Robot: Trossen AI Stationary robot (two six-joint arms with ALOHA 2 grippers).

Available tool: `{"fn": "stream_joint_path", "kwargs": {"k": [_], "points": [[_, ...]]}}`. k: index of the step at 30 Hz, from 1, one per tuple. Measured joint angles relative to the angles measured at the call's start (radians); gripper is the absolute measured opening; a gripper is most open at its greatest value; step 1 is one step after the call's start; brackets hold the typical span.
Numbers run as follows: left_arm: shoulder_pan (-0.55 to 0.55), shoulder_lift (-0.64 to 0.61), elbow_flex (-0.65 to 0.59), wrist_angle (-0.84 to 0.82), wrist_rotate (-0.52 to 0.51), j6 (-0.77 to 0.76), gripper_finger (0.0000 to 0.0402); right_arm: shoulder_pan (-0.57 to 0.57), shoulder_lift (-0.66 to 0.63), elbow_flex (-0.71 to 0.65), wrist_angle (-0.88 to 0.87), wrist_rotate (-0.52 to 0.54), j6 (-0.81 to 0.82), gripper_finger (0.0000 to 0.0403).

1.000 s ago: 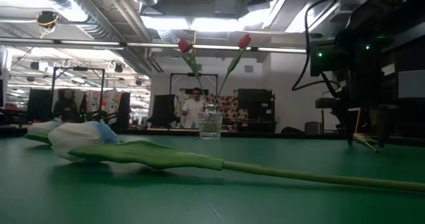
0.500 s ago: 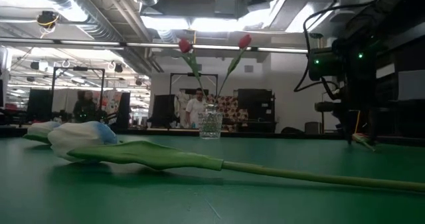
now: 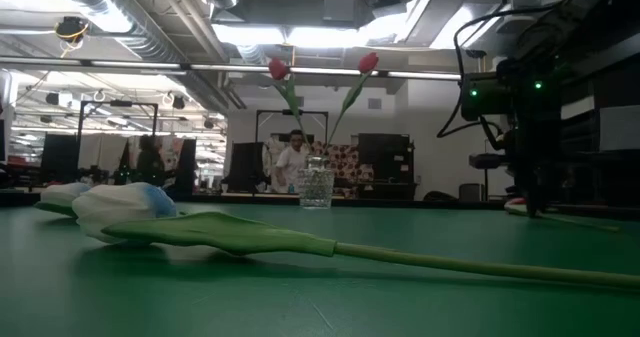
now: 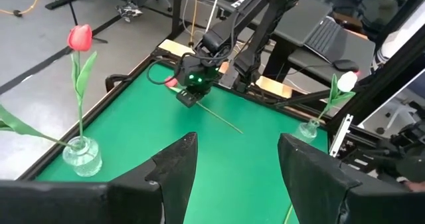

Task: Sort flowers into vase by color
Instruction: Put the pink flower into the top transparent vase

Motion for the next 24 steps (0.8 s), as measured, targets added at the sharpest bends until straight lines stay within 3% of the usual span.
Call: {"fn": "stream_joint_path", "kwargs": {"k": [4, 12, 18, 24], "points": [[0.000, 0.000, 0.000, 0.001, 0.000, -0.009, 0.0205, 0.001, 0.003, 0.052, 0.037, -0.039, -0.076, 0.0024], [0.000, 0.000, 0.000, 0.008, 0.000, -0.009, 0.0205, 0.074, 0.001, 0.216, 0.021, -0.020, -0.165, 0.0015], [-0.001, 0.000, 0.000, 0.024, 0.001, -0.006, 0.0205, 0.180, 0.001, 0.324, 0.017, 0.026, -0.184, 0.0014], [0.000, -0.003, -0.053, 0.162, 0.076, 0.021, 0.0205, 0.313, 0.001, 0.434, 0.011, 0.032, -0.192, 0.0016]]}}
